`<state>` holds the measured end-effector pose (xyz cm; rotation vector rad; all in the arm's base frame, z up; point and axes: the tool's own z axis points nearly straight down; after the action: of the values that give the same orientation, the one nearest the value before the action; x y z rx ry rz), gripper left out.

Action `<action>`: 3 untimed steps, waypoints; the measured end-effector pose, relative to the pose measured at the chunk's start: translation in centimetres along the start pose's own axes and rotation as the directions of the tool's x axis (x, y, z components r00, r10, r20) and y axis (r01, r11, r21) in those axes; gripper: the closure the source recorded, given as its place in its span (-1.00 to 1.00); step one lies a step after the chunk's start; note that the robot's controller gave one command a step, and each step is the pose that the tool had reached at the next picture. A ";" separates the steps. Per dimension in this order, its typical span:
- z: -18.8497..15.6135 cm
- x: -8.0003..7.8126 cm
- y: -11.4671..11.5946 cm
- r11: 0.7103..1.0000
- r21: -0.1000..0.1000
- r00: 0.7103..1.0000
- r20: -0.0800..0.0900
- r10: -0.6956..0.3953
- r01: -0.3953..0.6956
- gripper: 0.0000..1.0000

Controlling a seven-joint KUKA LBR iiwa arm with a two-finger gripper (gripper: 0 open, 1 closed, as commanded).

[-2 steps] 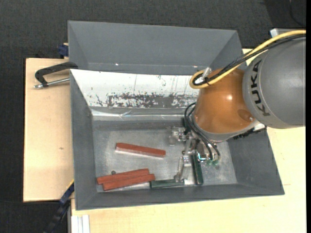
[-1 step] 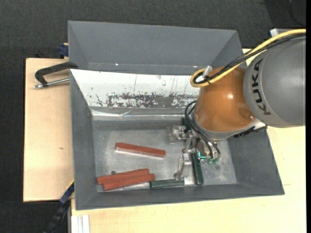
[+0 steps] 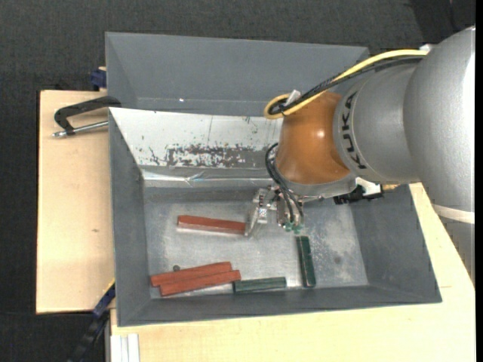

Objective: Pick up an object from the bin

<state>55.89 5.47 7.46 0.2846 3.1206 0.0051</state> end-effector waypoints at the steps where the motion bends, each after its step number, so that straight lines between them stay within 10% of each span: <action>1: 0.1 0.1 0.0 1.000 0.001 1.000 -0.002 0.001 -0.001 -1.00; 3: 0.3 0.7 1.9 1.000 0.002 1.000 -0.003 -0.016 0.016 -1.00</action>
Offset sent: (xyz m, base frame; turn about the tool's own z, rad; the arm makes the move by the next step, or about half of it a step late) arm 0.0000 0.0000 0.0000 0.0000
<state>55.59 7.44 7.21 0.2606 3.1257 0.0018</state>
